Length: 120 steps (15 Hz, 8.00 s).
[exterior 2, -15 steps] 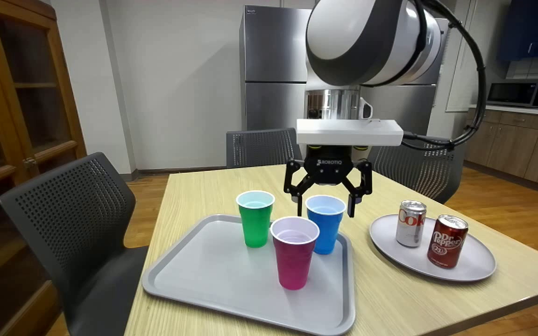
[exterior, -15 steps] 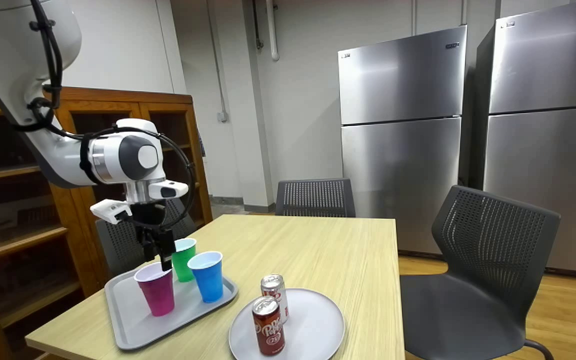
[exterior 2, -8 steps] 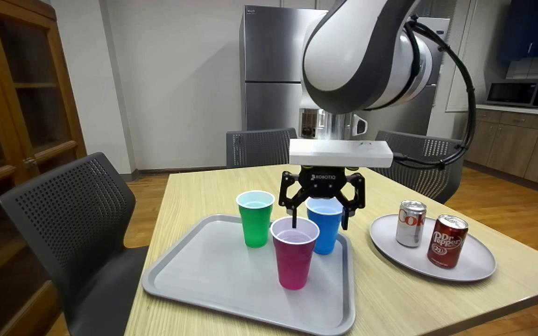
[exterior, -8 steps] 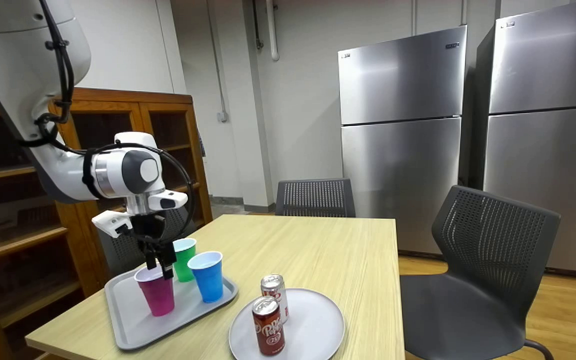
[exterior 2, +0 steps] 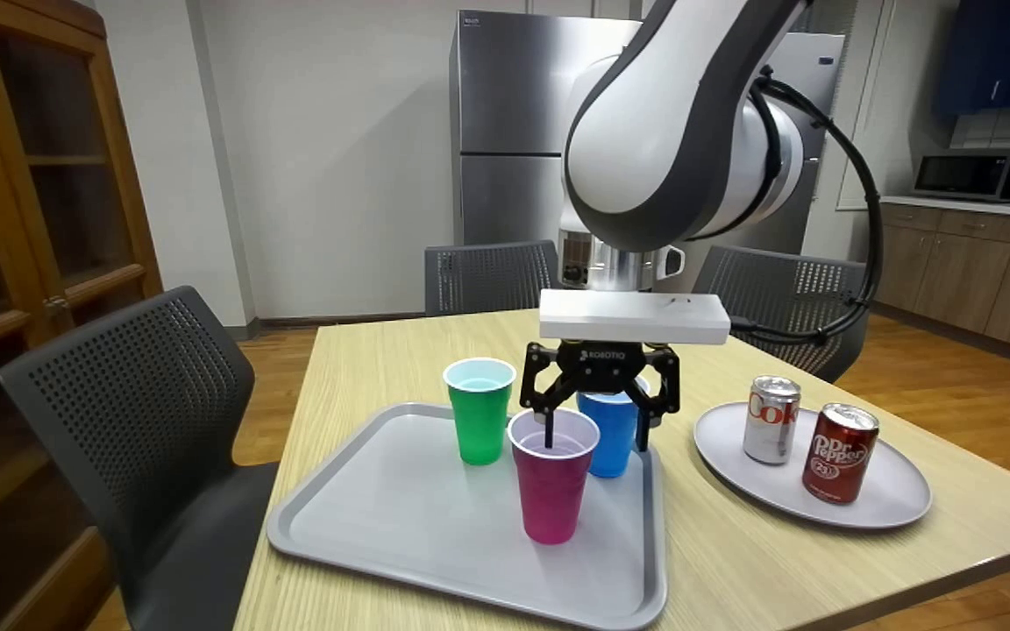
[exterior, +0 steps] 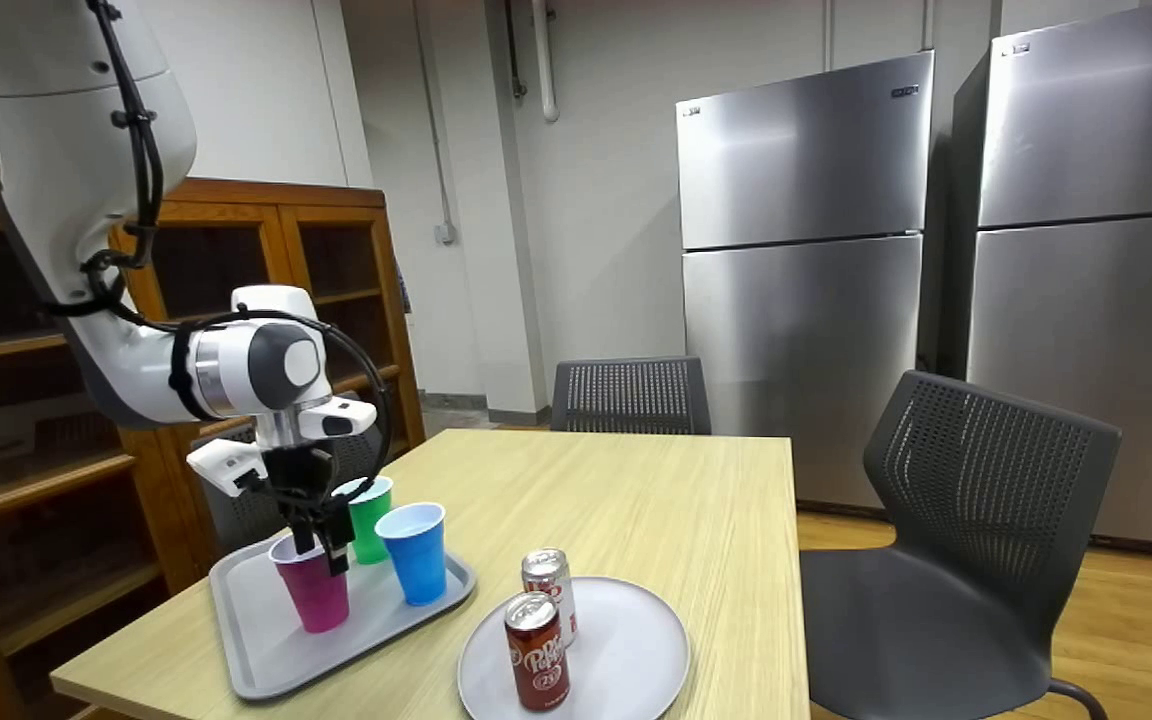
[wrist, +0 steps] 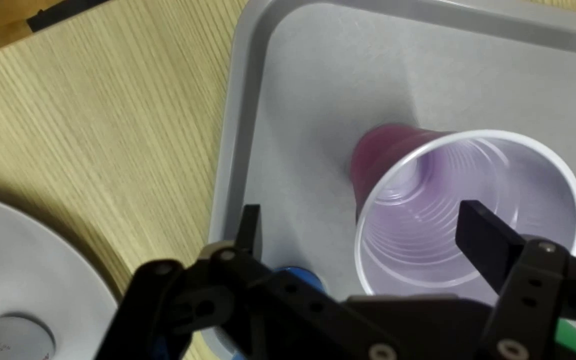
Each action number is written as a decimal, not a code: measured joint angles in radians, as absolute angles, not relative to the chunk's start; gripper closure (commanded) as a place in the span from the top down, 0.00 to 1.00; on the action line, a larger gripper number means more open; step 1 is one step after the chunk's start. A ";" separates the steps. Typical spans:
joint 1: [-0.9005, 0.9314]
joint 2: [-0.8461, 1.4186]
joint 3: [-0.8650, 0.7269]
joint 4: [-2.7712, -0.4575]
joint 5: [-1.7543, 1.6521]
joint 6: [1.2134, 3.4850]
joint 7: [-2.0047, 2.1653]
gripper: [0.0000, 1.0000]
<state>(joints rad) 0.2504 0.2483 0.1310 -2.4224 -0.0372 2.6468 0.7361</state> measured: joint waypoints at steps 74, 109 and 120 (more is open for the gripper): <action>0.453 0.384 0.286 -2.172 0.077 2.568 0.351 0.01; 0.500 0.430 0.240 -2.140 0.046 2.588 0.355 1.00; 0.472 0.351 0.238 -2.140 0.048 2.579 0.355 1.00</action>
